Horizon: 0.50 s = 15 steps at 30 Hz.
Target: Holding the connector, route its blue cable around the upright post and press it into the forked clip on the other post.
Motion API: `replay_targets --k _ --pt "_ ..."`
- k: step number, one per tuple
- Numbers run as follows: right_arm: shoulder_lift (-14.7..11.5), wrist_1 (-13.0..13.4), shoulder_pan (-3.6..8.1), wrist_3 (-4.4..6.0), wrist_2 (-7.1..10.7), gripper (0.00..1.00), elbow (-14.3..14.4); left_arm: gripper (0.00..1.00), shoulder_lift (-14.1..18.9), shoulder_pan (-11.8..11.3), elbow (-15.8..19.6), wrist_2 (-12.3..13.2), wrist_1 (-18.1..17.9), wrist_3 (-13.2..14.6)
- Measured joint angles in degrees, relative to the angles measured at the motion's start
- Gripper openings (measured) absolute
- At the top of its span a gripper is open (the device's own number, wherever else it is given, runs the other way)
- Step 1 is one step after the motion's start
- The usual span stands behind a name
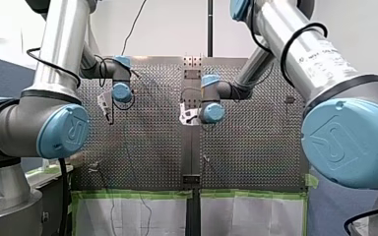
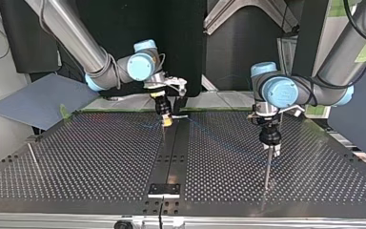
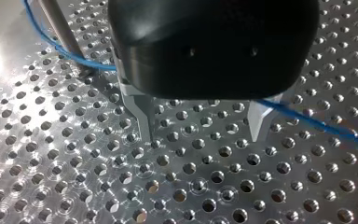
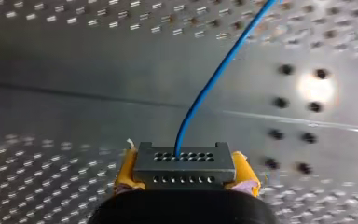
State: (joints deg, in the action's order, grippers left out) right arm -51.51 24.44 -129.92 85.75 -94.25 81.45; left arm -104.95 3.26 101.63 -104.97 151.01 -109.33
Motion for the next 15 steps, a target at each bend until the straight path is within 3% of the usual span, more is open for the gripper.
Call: replay_targets --k 7,15 --pt "2.9 0.6 -0.02 0.01 -1.16 0.0 0.8 1.0 0.0 0.0 0.0 0.0 0.0 0.0" --pt "3.6 2.6 -0.47 0.21 -1.43 0.0 2.8 1.0 0.0 0.3 0.0 0.0 -0.1 0.0"
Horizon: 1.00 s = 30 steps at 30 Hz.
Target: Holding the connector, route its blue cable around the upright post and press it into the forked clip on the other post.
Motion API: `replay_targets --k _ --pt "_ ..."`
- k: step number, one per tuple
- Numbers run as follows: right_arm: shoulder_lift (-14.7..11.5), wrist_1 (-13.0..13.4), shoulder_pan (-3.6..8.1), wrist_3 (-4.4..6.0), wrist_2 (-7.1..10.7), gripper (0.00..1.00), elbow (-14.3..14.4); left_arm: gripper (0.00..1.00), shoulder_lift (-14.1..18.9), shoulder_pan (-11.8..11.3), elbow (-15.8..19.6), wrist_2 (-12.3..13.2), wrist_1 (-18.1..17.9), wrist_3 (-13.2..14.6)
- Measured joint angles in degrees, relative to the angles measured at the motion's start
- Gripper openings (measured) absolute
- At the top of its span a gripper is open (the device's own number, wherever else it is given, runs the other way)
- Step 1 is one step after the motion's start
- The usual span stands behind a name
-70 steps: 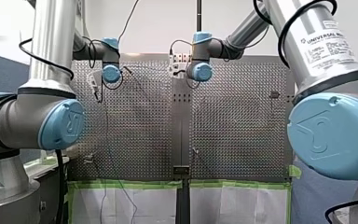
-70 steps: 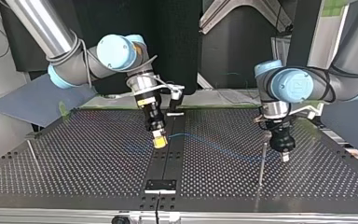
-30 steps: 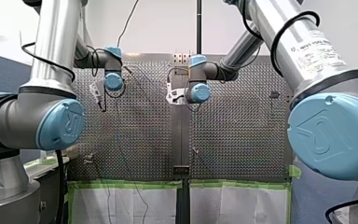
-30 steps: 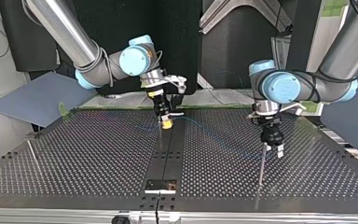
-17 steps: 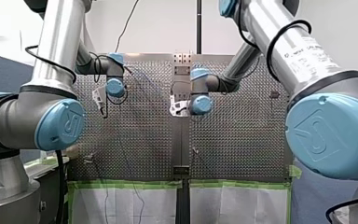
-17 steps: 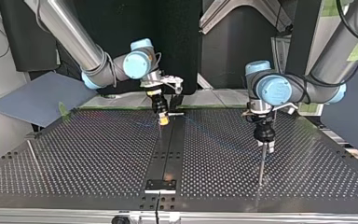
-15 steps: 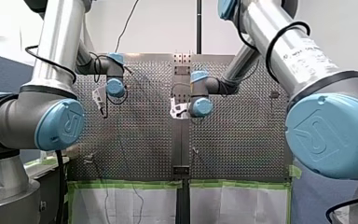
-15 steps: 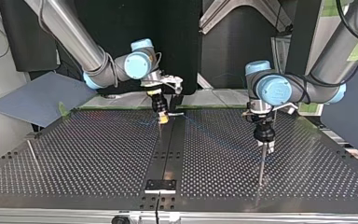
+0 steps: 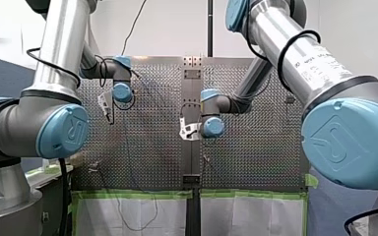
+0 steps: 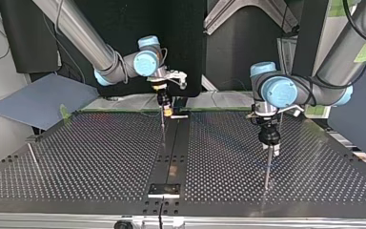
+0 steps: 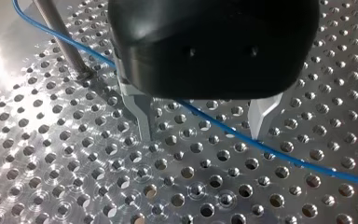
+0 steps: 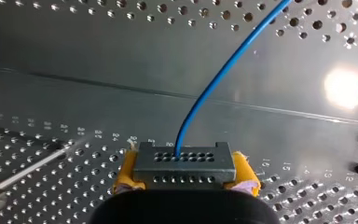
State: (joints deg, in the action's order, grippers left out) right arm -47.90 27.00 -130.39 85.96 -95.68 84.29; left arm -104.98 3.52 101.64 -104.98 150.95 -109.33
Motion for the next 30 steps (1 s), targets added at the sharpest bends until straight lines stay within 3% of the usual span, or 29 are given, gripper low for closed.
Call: replay_targets --k 9,15,30 --pt "0.2 3.3 -0.17 0.84 -0.46 0.0 3.3 1.0 0.0 0.2 0.0 -0.1 0.0 0.0" --pt "1.9 6.1 0.19 1.51 -0.75 0.0 5.9 1.0 0.0 0.2 0.0 -0.1 0.0 0.1" --pt "9.4 8.6 -0.68 0.74 -6.08 0.0 6.7 1.0 0.0 0.2 0.0 -0.3 0.0 0.3"
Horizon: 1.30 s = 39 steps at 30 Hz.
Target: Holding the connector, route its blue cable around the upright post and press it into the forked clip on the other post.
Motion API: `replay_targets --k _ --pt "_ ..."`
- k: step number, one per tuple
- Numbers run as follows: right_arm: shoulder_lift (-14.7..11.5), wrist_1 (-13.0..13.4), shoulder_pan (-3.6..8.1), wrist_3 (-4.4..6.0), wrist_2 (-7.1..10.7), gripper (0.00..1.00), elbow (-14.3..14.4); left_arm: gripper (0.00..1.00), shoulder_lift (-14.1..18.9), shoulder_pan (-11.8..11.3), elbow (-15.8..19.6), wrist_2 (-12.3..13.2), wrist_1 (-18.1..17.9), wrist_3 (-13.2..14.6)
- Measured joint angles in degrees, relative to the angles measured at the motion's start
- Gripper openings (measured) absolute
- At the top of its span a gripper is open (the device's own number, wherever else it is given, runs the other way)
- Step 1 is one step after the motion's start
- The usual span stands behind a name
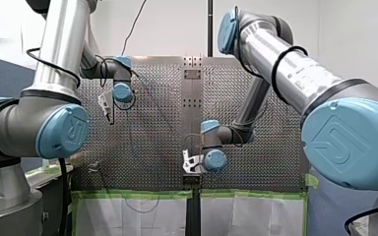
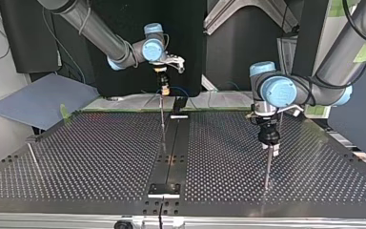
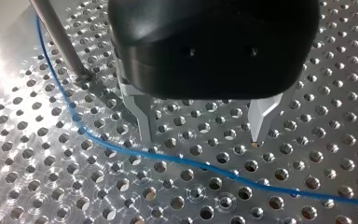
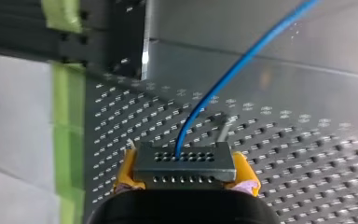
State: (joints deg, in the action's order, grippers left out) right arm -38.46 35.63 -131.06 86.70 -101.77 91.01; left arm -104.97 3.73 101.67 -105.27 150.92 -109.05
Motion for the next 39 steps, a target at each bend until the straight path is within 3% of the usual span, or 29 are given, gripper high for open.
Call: replay_targets --k 12,21,27,34,39 --pt "6.4 3.4 1.35 0.71 -3.42 0.0 0.9 1.0 0.0 0.1 0.0 -0.1 0.2 0.2" --pt "9.6 6.1 3.48 0.89 -4.08 0.0 2.2 1.0 0.0 0.3 0.0 -0.6 0.2 0.3" --pt "9.9 7.9 5.89 0.9 -3.38 0.0 3.8 1.0 0.0 0.5 0.0 -0.7 0.3 0.3" --pt "10.1 11.0 8.93 0.92 -0.9 0.0 5.3 1.0 0.0 0.6 0.0 -0.7 0.3 0.3" --pt "10.2 11.8 9.56 0.93 -0.51 0.0 5.3 1.0 0.0 0.6 0.0 -0.7 0.3 0.3"
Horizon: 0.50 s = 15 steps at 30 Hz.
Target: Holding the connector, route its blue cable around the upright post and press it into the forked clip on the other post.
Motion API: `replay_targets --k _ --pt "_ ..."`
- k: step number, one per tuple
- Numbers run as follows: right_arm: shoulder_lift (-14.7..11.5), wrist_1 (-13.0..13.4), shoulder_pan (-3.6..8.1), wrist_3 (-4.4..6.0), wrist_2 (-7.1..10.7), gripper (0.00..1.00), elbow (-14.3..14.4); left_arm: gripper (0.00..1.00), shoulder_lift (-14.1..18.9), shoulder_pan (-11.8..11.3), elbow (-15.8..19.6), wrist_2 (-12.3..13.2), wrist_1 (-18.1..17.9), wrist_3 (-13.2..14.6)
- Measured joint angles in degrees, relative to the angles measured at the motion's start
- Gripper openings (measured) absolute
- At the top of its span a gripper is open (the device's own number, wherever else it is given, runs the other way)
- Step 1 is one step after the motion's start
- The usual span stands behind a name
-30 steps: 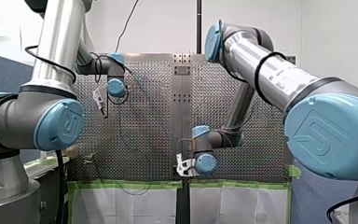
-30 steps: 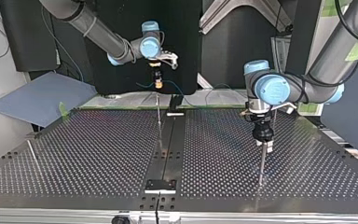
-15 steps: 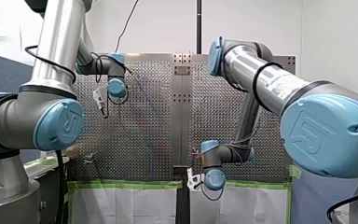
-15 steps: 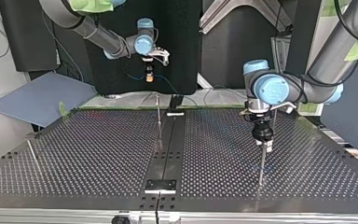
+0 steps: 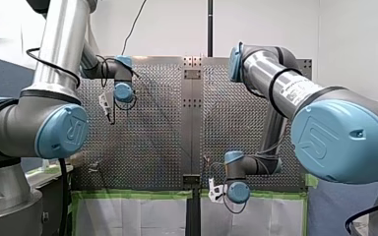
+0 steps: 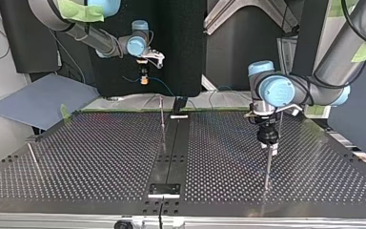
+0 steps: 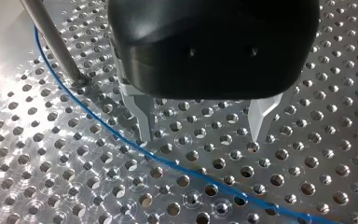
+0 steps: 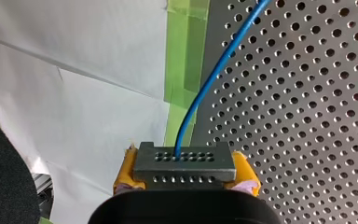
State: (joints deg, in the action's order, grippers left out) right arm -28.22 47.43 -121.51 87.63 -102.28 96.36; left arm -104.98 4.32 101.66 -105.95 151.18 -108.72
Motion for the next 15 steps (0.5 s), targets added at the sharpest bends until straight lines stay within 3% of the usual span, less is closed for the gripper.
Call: replay_targets --k 5,15 --pt "0.5 0.6 0.32 -0.03 0.04 0.0 0.0 1.0 0.0 0.0 0.0 -0.1 0.0 0.1" --pt "4.0 3.3 0.74 0.07 0.22 0.0 -0.1 1.0 0.0 0.2 0.0 -0.5 0.2 0.2"
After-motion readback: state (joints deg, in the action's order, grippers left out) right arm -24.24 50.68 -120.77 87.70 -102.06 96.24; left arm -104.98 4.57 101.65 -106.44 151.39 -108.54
